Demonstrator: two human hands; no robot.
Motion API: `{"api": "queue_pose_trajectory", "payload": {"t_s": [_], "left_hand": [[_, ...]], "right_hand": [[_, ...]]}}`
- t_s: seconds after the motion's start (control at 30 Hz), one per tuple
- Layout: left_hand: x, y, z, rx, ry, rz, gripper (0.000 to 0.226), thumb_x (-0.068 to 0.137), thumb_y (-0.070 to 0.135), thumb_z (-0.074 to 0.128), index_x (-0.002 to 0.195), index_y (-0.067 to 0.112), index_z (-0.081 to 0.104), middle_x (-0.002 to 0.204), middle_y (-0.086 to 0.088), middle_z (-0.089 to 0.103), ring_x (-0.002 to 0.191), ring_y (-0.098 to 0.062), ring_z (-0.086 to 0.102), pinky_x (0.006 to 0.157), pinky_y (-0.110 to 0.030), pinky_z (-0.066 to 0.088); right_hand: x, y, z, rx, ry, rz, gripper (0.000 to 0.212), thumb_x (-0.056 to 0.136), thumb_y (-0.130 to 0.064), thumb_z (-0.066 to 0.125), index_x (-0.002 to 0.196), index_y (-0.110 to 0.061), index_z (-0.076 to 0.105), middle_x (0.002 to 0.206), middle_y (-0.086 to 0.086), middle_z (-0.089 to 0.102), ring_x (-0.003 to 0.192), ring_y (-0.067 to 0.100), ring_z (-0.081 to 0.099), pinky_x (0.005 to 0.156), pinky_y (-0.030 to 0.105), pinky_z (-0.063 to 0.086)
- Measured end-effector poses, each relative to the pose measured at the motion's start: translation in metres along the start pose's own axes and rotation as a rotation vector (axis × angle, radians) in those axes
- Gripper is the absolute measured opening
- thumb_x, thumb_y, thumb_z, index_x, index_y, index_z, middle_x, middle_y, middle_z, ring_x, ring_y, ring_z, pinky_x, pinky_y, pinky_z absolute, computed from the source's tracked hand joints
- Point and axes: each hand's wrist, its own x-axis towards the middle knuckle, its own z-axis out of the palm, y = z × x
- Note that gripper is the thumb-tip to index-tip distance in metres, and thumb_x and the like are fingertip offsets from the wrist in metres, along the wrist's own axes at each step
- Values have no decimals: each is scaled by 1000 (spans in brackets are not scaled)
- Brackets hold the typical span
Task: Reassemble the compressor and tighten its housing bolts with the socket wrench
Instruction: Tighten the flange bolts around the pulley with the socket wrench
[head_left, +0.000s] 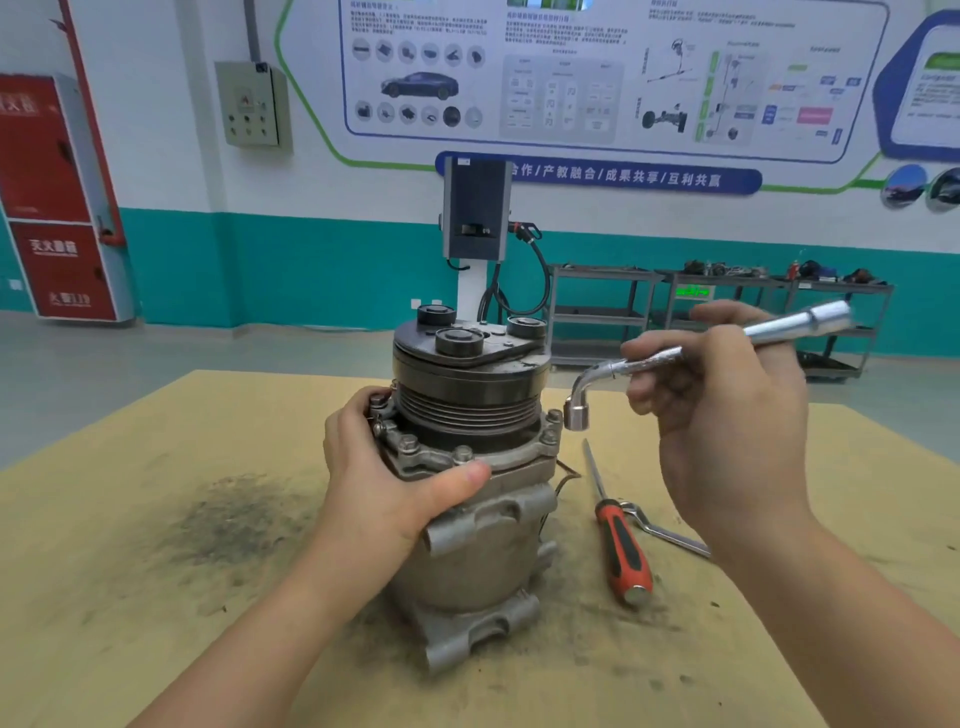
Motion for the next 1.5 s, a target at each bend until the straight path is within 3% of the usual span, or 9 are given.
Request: {"api": "queue_pose_trajectory", "payload": {"t_s": [0.2,0.33,0.63,0.77,0.87,1.07,1.2,1.3,1.5], "left_hand": [[1,1,-1,27,-13,-1,81,37,71,72,104,60,28,131,7,42,127,-14,45,112,-43,38],[0,4,-2,33,-30,-10,81,37,71,71,103,62,26,133,6,42,128,-15,45,112,-44,38],[0,6,-4,29,-46,-15,83,37,70,73,104,62,26,133,7,41,127,-16,47,110,-45,40],[0,5,-4,43,-45,-8,81,37,72,72,103,64,26,132,10,41,127,-14,46,111,-44,40],[1,5,-4,46,-41,-3,82,36,72,71,104,61,26,128,15,39,126,-13,46,111,-42,39],[0,8,-1,41,-31,3,90,34,69,71,112,51,27,130,8,41,127,-15,44,111,-39,38],[-2,11,-2,-14,-71,9,109,30,70,76,124,40,30,137,-1,40,127,-19,47,108,-47,42],[-1,10,-3,1,-56,-2,96,34,66,71,119,46,29,135,2,40,127,-17,45,110,-46,40],[2,5,-4,70,-46,-6,87,36,72,67,110,52,28,121,20,36,126,-12,42,108,-33,35]], "right_hand": [[2,11,1,166,54,299,52,89,-1,37,46,-18,59,62,9,65,45,17,50,45,23,44],[6,14,-2,246,81,422,23,89,-4,38,68,-10,46,59,8,63,43,15,50,44,21,45],[23,12,-12,205,-88,571,12,91,-7,42,79,-10,46,65,10,66,47,17,55,47,22,50],[13,28,-13,301,-26,402,21,86,-3,37,71,-14,47,57,6,60,41,15,45,42,19,39],[1,34,-15,240,-137,51,26,75,2,36,67,-17,52,56,8,58,42,21,46,47,20,38],[-22,27,-4,-613,-569,-743,8,84,-5,57,88,-7,63,77,7,59,68,12,54,58,26,47],[-26,17,7,-810,-658,-698,20,89,-20,59,97,-8,73,93,1,67,78,5,58,69,24,51],[-21,10,3,-787,-601,-772,18,90,-16,57,99,-7,71,93,1,69,82,6,62,73,23,52],[-10,7,-2,-220,-362,-413,20,93,-12,46,107,-25,42,81,7,68,58,20,61,59,28,49]]}}
